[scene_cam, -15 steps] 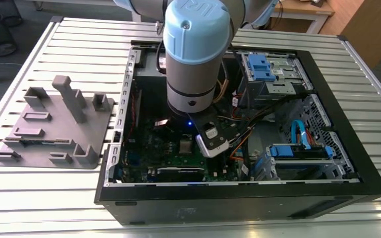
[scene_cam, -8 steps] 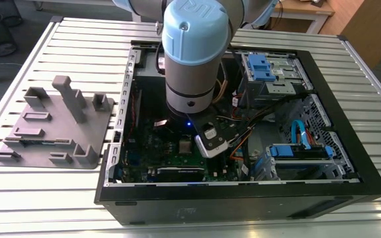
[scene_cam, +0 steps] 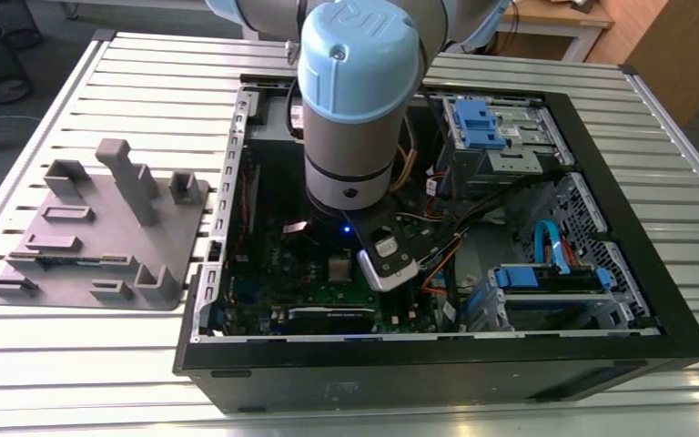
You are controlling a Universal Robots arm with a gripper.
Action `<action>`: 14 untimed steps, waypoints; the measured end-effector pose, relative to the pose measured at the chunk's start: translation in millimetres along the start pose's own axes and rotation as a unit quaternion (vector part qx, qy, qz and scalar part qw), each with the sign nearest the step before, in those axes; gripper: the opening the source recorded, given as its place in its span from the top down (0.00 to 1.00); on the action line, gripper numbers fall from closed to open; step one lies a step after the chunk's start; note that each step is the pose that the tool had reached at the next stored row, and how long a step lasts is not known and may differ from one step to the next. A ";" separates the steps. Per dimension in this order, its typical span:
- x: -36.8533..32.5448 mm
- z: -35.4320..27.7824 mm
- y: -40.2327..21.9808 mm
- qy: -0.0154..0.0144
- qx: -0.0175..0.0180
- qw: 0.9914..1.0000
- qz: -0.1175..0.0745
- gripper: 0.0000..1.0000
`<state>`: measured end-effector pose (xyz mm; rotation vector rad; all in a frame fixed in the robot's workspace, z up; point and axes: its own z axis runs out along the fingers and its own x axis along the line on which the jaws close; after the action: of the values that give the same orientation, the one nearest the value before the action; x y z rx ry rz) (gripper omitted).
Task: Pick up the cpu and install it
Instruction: 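Place the cpu into insertion slot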
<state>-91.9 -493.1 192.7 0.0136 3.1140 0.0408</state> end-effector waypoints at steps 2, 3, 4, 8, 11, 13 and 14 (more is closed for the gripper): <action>-1.1 0.2 0.0 0.000 0.000 1.000 0.000 0.60; -1.7 0.2 0.0 0.000 0.000 1.000 0.000 0.60; -2.2 0.1 0.0 0.000 0.000 1.000 0.000 0.60; -2.7 0.1 0.0 0.000 0.000 1.000 0.000 0.60; -2.7 0.2 0.1 0.000 0.000 1.000 0.000 0.60; -2.7 0.1 0.1 0.000 0.000 1.000 0.000 0.60; -2.7 0.1 0.0 0.000 0.000 1.000 0.000 0.60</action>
<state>-89.3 -493.1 192.6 0.0136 3.1139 0.0410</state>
